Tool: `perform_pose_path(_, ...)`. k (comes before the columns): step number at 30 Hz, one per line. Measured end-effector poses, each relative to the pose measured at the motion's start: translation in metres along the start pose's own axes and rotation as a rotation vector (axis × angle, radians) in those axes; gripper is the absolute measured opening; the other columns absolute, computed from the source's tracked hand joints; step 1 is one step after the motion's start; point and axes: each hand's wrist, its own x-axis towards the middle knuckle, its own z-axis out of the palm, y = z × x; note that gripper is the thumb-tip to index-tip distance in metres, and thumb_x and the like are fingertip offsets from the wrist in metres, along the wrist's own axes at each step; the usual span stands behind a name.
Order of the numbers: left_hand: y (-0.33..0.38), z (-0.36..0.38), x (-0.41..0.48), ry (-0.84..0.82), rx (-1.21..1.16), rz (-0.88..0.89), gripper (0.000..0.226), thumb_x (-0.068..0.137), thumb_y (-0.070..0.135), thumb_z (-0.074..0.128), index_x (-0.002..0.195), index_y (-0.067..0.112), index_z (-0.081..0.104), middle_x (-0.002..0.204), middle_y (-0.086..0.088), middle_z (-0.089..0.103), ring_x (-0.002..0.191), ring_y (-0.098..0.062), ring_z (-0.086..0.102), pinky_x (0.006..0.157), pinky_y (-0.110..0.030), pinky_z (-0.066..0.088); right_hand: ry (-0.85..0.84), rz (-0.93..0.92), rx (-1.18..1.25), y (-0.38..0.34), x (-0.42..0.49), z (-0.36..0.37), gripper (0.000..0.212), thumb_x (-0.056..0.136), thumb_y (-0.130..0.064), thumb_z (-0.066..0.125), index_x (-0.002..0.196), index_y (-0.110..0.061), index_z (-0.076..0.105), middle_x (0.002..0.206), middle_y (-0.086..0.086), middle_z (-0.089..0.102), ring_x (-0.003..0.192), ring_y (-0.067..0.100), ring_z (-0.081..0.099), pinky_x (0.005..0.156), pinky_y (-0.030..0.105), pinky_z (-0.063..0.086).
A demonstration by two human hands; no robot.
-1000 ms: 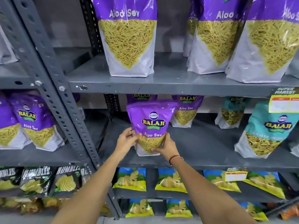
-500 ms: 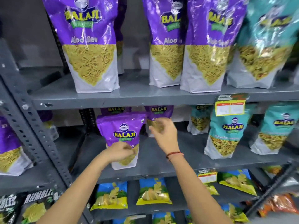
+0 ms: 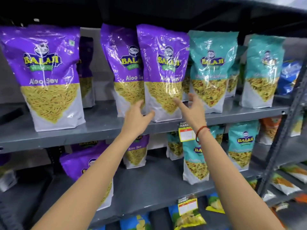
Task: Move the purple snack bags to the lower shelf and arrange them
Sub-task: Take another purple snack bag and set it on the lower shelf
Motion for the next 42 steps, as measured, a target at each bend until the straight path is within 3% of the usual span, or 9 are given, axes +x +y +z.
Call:
perform_pose_path(7, -0.009, 0.027, 0.010, -0.054, 0.044, -0.023, 0.076, 0.080, 0.033, 0.066, 0.142, 0.013, 0.027, 0.146, -0.010, 0.043, 0.131, -0.031, 0.042, 0.104, -0.048, 0.039, -0.292, 0.062, 0.230, 0.004, 0.012, 0.014, 0.079, 0.086, -0.044, 0.064, 0.149, -0.025, 0.021, 0.115, -0.034, 0.040, 0.117, 0.002, 0.038, 0.097, 0.025, 0.030)
perform_pose_path(11, -0.018, 0.018, -0.002, -0.073, 0.042, 0.093, 0.079, 0.080, 0.029, 0.067, 0.144, 0.020, 0.022, 0.147, -0.003, 0.043, 0.131, -0.025, 0.044, 0.104, -0.046, 0.041, -0.195, -0.003, 0.265, 0.002, -0.008, 0.015, 0.063, 0.079, -0.041, 0.073, 0.133, -0.027, 0.043, 0.133, -0.007, 0.057, 0.124, 0.013, 0.052, 0.106, 0.036, 0.041)
perform_pose_path(14, -0.027, 0.009, -0.021, -0.032, 0.038, 0.145, 0.083, 0.078, 0.036, 0.068, 0.145, 0.025, 0.021, 0.145, 0.002, 0.046, 0.130, -0.019, 0.046, 0.103, -0.044, 0.044, -0.108, -0.070, 0.290, -0.001, -0.034, 0.015, 0.056, 0.073, -0.040, 0.079, 0.121, -0.032, 0.052, 0.122, -0.009, 0.063, 0.112, 0.004, 0.059, 0.096, 0.029, 0.047)
perform_pose_path(20, -0.055, 0.003, -0.075, 0.125, -0.121, 0.174, 0.091, 0.071, 0.024, 0.075, 0.145, 0.031, 0.022, 0.136, 0.004, 0.053, 0.118, -0.013, 0.057, 0.096, -0.026, 0.049, -0.005, -0.138, 0.262, 0.001, -0.096, 0.020, 0.078, 0.055, -0.045, 0.085, 0.121, -0.023, 0.052, 0.119, 0.004, 0.059, 0.109, 0.012, 0.057, 0.088, 0.020, 0.048)
perform_pose_path(22, -0.068, 0.003, -0.093, 0.187, -0.122, 0.210, 0.089, 0.070, 0.022, 0.074, 0.144, 0.031, 0.025, 0.132, 0.011, 0.052, 0.119, -0.004, 0.054, 0.094, -0.014, 0.045, -0.027, -0.171, 0.269, 0.010, -0.119, 0.027, 0.079, 0.051, -0.042, 0.088, 0.117, -0.023, 0.051, 0.117, 0.006, 0.058, 0.110, 0.015, 0.057, 0.088, 0.021, 0.048)
perform_pose_path(26, -0.105, 0.005, -0.124, 0.204, -0.090, 0.189, 0.085, 0.068, 0.030, 0.075, 0.140, 0.037, 0.030, 0.130, 0.013, 0.053, 0.114, -0.008, 0.056, 0.094, -0.030, 0.051, -0.072, -0.107, 0.325, 0.040, -0.158, 0.043, 0.083, 0.044, -0.043, 0.091, 0.113, -0.015, 0.053, 0.115, 0.013, 0.063, 0.113, 0.019, 0.062, 0.092, 0.022, 0.050)
perform_pose_path(30, -0.147, 0.019, -0.158, 0.148, 0.020, 0.066, 0.082, 0.062, 0.044, 0.077, 0.130, 0.053, 0.033, 0.121, 0.044, 0.042, 0.109, 0.001, 0.055, 0.090, -0.014, 0.043, -0.183, 0.015, 0.293, 0.084, -0.188, 0.058, 0.080, 0.045, -0.050, 0.090, 0.110, -0.020, 0.054, 0.108, 0.003, 0.065, 0.107, 0.012, 0.063, 0.091, 0.028, 0.054)
perform_pose_path(35, -0.204, 0.049, -0.185, 0.078, 0.002, -0.104, 0.075, 0.058, 0.032, 0.082, 0.122, 0.033, 0.043, 0.116, 0.015, 0.056, 0.104, -0.006, 0.054, 0.086, -0.009, 0.039, -0.351, 0.150, 0.201, 0.139, -0.209, 0.081, 0.080, 0.042, -0.048, 0.092, 0.108, -0.017, 0.058, 0.105, -0.003, 0.069, 0.102, 0.003, 0.066, 0.085, 0.020, 0.054)
perform_pose_path(42, -0.249, 0.076, -0.164, -0.084, 0.082, -0.295, 0.074, 0.063, 0.031, 0.083, 0.123, 0.018, 0.043, 0.119, -0.007, 0.066, 0.110, -0.021, 0.061, 0.085, -0.031, 0.049, -0.475, 0.240, 0.039, 0.193, -0.189, 0.121, 0.081, 0.041, -0.047, 0.091, 0.108, -0.023, 0.054, 0.111, 0.010, 0.066, 0.106, 0.025, 0.064, 0.091, 0.049, 0.053)
